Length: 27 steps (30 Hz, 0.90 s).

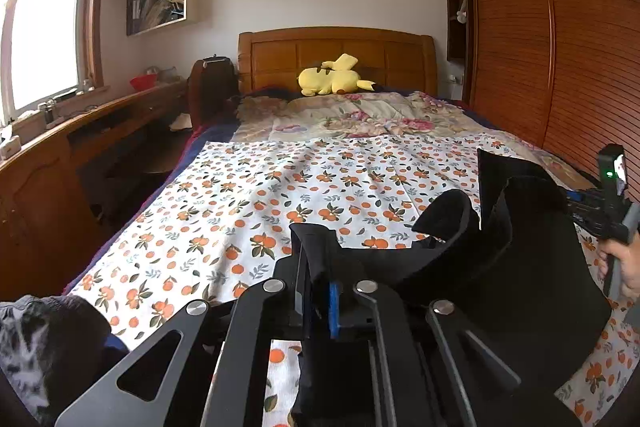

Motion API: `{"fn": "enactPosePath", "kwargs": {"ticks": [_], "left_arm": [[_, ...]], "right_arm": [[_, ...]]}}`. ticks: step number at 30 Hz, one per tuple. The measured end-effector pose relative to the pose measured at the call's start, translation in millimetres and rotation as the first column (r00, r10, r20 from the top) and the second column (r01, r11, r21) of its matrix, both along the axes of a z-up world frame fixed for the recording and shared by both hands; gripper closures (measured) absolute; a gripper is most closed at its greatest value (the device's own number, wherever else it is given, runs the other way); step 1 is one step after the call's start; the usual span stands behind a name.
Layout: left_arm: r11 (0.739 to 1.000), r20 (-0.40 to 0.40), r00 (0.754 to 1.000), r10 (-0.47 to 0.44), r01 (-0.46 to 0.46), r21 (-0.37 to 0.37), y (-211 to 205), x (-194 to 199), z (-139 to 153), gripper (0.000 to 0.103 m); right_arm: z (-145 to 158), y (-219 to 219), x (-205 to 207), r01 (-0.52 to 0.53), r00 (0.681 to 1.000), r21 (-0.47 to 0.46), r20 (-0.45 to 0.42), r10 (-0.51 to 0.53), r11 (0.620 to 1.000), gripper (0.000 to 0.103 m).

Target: Fold large clothes

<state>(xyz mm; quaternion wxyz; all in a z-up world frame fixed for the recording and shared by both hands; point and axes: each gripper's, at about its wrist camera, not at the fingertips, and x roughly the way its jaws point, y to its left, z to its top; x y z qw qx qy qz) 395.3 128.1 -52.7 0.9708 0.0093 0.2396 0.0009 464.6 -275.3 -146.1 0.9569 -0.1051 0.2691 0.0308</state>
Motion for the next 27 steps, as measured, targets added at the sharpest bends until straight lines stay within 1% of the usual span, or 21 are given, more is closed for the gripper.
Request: {"fn": "enactPosePath", "kwargs": {"ticks": [1, 4, 5, 6, 7, 8, 9, 10, 11, 13, 14, 15, 18, 20, 22, 23, 25, 27], "left_arm": [[1.000, 0.000, 1.000, -0.003, 0.003, 0.000, 0.8, 2.7, -1.4, 0.094], [1.000, -0.028, 0.999, -0.022, 0.023, 0.004, 0.0, 8.1, -13.6, 0.084], [1.000, -0.039, 0.999, -0.025, 0.026, 0.004, -0.6, 5.6, -18.8, 0.076], [1.000, -0.043, 0.999, -0.022, 0.022, 0.006, -0.6, 3.9, -24.2, 0.058], [1.000, -0.040, 0.999, -0.011, 0.012, 0.010, 0.6, 0.3, -31.0, 0.047], [1.000, -0.039, 0.999, -0.012, 0.012, 0.011, 0.5, -3.5, -35.6, 0.032], [1.000, -0.042, 0.999, -0.015, 0.015, 0.008, 0.7, -6.1, -40.5, 0.030], [1.000, -0.055, 0.998, -0.021, 0.021, -0.001, 1.3, -9.0, -47.6, 0.030], [1.000, -0.065, 0.998, -0.026, 0.026, -0.007, 0.8, -11.1, -52.3, 0.030], [0.999, -0.076, 0.996, -0.041, 0.039, -0.017, -1.4, -17.9, -61.2, 0.030], [0.999, -0.079, 0.996, -0.047, 0.046, -0.021, -3.2, -20.9, -63.9, 0.030], [0.998, -0.082, 0.995, -0.055, 0.053, -0.026, -5.3, -24.7, -66.7, 0.030], [0.996, -0.092, 0.992, -0.082, 0.079, -0.036, -13.3, -35.7, -74.5, 0.029], [0.994, -0.095, 0.990, -0.101, 0.097, -0.041, -20.8, -43.6, -78.1, 0.027], [0.992, -0.095, 0.988, -0.122, 0.119, -0.041, -28.0, -50.2, -81.0, 0.026], [0.991, -0.095, 0.987, -0.130, 0.127, -0.038, -31.8, -53.3, -81.1, 0.026], [0.990, -0.094, 0.985, -0.143, 0.140, -0.033, -38.3, -59.1, -81.2, 0.026], [0.988, -0.091, 0.984, -0.152, 0.149, -0.035, -43.0, -65.3, -79.9, 0.023]], "right_arm": [[-2.4, 2.7, 8.6, 0.024, 1.000, -0.007, -0.004, -0.024, 1.000, 0.094], [-8.1, 7.4, 19.5, 0.067, 0.998, -0.011, -0.014, -0.068, 0.998, 0.094], [-10.6, 8.7, 24.7, 0.077, 0.997, -0.008, -0.026, -0.077, 0.997, 0.093], [-14.0, 10.8, 29.7, 0.085, 0.996, -0.011, -0.041, -0.085, 0.996, 0.093], [-15.9, 14.4, 32.5, 0.086, 0.995, -0.019, -0.046, -0.087, 0.996, 0.093], [-18.3, 18.8, 34.7, 0.084, 0.995, -0.032, -0.048, -0.086, 0.996, 0.093], [-20.4, 22.1, 37.2, 0.080, 0.995, -0.038, -0.051, -0.082, 0.996, 0.091], [-23.2, 26.3, 37.9, 0.074, 0.995, -0.042, -0.062, -0.076, 0.996, 0.090], [-24.5, 28.3, 39.7, 0.073, 0.995, -0.045, -0.071, -0.076, 0.996, 0.087], [-26.6, 32.1, 39.6, 0.075, 0.993, -0.048, -0.083, -0.078, 0.996, 0.068], [-25.1, 33.4, 37.1, 0.082, 0.994, -0.051, -0.072, -0.086, 0.995, 0.039], [-21.5, 33.9, 32.0, 0.085, 0.995, -0.052, -0.047, -0.088, 0.995, 0.031], [-16.8, 35.2, 25.8, 0.060, 0.997, -0.052, -0.052, -0.063, 0.997, 0.033], [-13.6, 36.2, 16.8, 0.020, 0.998, -0.049, -0.064, -0.023, 0.999, 0.035], [-11.7, 39.7, 6.3, -0.018, 0.998, -0.051, -0.067, 0.014, 0.999, 0.039], [-11.2, 42.2, 1.3, -0.036, 0.997, -0.053, -0.071, 0.033, 0.998, 0.043], [-8.9, 46.7, -14.2, -0.079, 0.994, -0.045, -0.078, 0.075, 0.996, 0.044], [-8.1, 50.9, -26.4, -0.110, 0.991, -0.034, -0.080, 0.107, 0.993, 0.046]]}}
